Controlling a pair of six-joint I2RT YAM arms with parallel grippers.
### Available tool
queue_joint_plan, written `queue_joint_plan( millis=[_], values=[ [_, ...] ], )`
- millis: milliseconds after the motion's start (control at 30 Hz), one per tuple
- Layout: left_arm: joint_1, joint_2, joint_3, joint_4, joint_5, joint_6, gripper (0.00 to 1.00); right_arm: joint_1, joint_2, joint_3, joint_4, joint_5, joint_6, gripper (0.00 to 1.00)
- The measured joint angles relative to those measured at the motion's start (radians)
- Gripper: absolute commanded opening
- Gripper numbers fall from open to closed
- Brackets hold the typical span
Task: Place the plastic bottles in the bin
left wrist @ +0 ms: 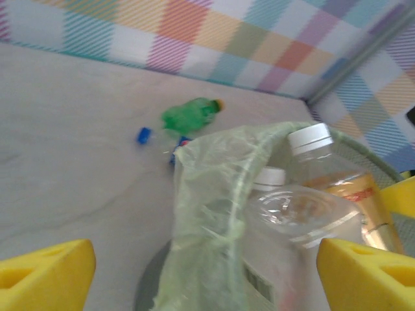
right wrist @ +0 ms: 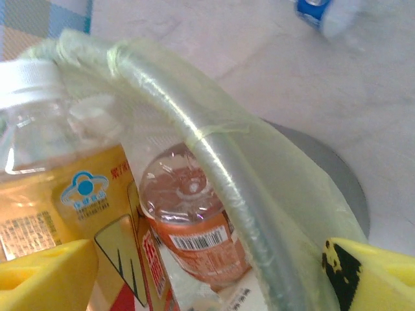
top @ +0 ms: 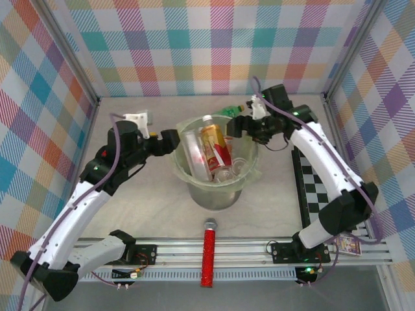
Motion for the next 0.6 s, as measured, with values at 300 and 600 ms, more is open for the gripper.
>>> queue_joint_plan(
  millis=[300, 600],
  values=[
    [0.232, -0.138, -0.053, -0.196, 0.085, 0.0, 0.84, 0.134, 0.312, 0.371, 0.047, -0.011, 0.03, 0.9],
    [0.345, -0.093, -0.003, -0.224, 0.264, -0.007, 0.88, 0.034, 0.368, 0.528, 0.024, -0.013, 0.048, 0.98]
  ],
)
